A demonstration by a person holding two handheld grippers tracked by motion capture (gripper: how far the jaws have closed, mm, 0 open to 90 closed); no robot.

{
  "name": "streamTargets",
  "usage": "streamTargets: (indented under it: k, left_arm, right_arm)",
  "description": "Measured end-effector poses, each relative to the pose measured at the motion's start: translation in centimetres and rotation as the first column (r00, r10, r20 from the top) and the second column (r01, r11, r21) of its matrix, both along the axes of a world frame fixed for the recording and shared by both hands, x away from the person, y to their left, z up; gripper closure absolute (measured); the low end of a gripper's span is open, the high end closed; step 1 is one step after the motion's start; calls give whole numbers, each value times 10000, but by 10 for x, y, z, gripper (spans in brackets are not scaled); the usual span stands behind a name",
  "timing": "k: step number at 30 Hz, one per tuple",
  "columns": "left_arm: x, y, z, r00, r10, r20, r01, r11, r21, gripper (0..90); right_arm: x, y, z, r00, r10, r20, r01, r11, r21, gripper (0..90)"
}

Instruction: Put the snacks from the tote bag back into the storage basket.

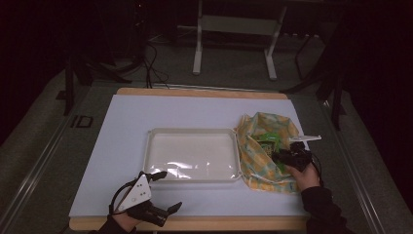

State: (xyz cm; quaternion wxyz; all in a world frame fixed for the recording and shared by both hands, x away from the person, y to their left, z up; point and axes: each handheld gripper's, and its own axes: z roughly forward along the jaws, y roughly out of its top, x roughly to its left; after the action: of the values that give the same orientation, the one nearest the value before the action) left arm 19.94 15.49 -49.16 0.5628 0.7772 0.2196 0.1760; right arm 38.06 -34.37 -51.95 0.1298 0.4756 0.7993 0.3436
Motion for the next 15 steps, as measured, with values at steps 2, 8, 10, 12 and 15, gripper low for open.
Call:
streamTargets:
  k: [2, 8, 10, 12, 15]
  left_arm:
    - [0, 0, 0, 10000, -7, 2, 7, 10000, -9, 11]
    - [0, 0, 0, 10000, -16, 1, 16, 10000, -8, 11]
    - [0, 0, 0, 10000, -18, 8, 18, 10000, -6, 11]
    - [0, 0, 0, 10000, -25, 0, 25, 10000, -15, 11]
    - [0, 1, 0, 10000, -22, 16, 22, 10000, -24, 11]
  right_arm:
    - [0, 3, 1, 9999, -73, -152, 72, 9999, -82, 690]
    - [-1, 11, 6, 9999, -25, -99, 18, 9973, -737, 853]
    - [-2, 12, 7, 10000, 17, -73, -23, 9960, -890, 867]
    - [-3, 14, 6, 9999, -59, 128, 71, 9959, -898, 874]
    - [-5, 14, 7, 9996, -152, 256, 173, 9963, -846, 882]
